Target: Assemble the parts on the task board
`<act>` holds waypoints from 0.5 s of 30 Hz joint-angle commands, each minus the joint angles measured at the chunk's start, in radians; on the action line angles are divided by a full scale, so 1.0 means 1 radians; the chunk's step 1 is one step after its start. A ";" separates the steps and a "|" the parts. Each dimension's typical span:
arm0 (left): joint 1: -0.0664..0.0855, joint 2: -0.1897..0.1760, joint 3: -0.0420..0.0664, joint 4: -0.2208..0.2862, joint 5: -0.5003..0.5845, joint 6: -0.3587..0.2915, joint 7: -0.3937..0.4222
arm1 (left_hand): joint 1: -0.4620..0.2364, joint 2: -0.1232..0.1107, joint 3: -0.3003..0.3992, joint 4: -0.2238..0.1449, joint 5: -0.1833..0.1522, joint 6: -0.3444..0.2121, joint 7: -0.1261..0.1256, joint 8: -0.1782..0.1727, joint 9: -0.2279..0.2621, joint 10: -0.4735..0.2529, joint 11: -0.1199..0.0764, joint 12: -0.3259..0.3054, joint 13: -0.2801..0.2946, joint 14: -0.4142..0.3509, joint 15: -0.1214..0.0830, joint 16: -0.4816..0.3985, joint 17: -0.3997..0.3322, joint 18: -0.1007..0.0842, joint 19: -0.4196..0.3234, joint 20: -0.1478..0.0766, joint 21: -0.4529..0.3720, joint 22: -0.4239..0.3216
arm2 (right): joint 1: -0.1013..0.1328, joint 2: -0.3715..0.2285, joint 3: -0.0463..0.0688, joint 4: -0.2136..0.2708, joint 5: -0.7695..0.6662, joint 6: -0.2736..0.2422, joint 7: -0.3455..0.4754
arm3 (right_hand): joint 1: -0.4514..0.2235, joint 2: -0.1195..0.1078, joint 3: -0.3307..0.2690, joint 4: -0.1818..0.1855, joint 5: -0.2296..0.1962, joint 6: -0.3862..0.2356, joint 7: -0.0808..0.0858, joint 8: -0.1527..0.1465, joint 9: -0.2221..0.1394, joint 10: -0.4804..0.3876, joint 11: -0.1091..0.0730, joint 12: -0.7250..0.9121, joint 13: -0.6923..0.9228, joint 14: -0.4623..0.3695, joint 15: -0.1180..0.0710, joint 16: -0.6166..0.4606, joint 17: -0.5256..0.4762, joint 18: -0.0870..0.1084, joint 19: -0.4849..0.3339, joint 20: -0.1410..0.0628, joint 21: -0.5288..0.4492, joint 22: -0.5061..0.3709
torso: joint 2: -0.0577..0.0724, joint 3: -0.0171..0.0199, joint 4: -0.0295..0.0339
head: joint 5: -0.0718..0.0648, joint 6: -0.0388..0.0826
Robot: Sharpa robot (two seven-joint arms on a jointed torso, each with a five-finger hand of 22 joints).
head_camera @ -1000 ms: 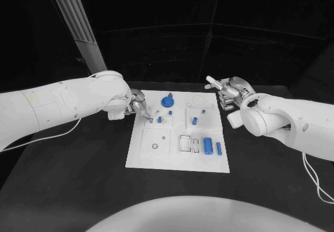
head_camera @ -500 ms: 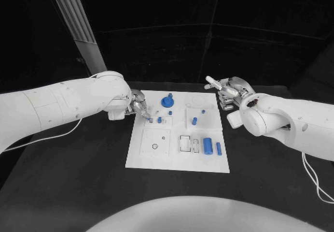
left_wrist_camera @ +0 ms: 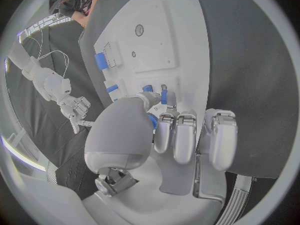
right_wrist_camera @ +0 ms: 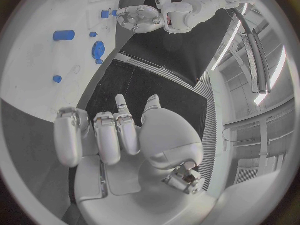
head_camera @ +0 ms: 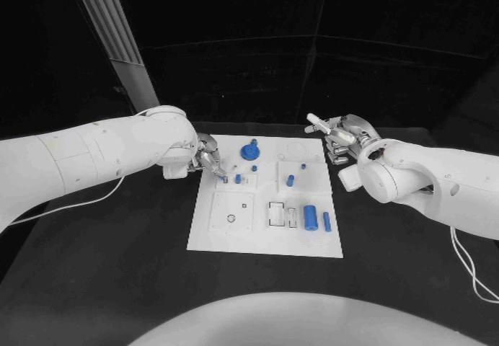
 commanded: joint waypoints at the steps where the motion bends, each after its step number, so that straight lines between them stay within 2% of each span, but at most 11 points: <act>1: 0.001 0.002 0.000 -0.003 -0.003 0.022 -0.014 | 0.008 0.003 0.003 -0.005 0.004 0.001 -0.005 0.005 0.001 0.102 -0.005 0.002 0.263 0.102 -0.005 0.003 0.263 -0.014 0.104 -0.006 0.004 0.263 | 0.002 0.000 0.001 0.003 -0.003 0.002 0.007 | 0.002 0.006 -0.007 -0.001 -0.003 -0.006 0.011 0.006 0.001 0.102 0.006 0.003 0.263 0.104 0.005 0.002 0.263 0.010 0.018 0.006 0.003 0.218 | 0.000 0.0003 -0.0002 | 0.001 0.000; 15: -0.002 0.007 0.000 -0.006 -0.003 0.038 -0.020 | 0.009 0.004 0.003 -0.005 0.004 0.000 -0.005 0.005 0.001 0.102 -0.005 0.002 0.263 0.102 -0.005 0.003 0.263 -0.014 0.104 -0.006 0.004 0.263 | 0.002 0.000 0.001 0.004 -0.003 0.002 0.007 | 0.002 0.006 -0.007 -0.001 -0.003 -0.006 0.011 0.006 0.001 0.102 0.006 0.003 0.263 0.104 0.005 0.002 0.263 0.010 0.018 0.006 0.003 0.218 | 0.000 0.0000 -0.0003 | -0.001 0.000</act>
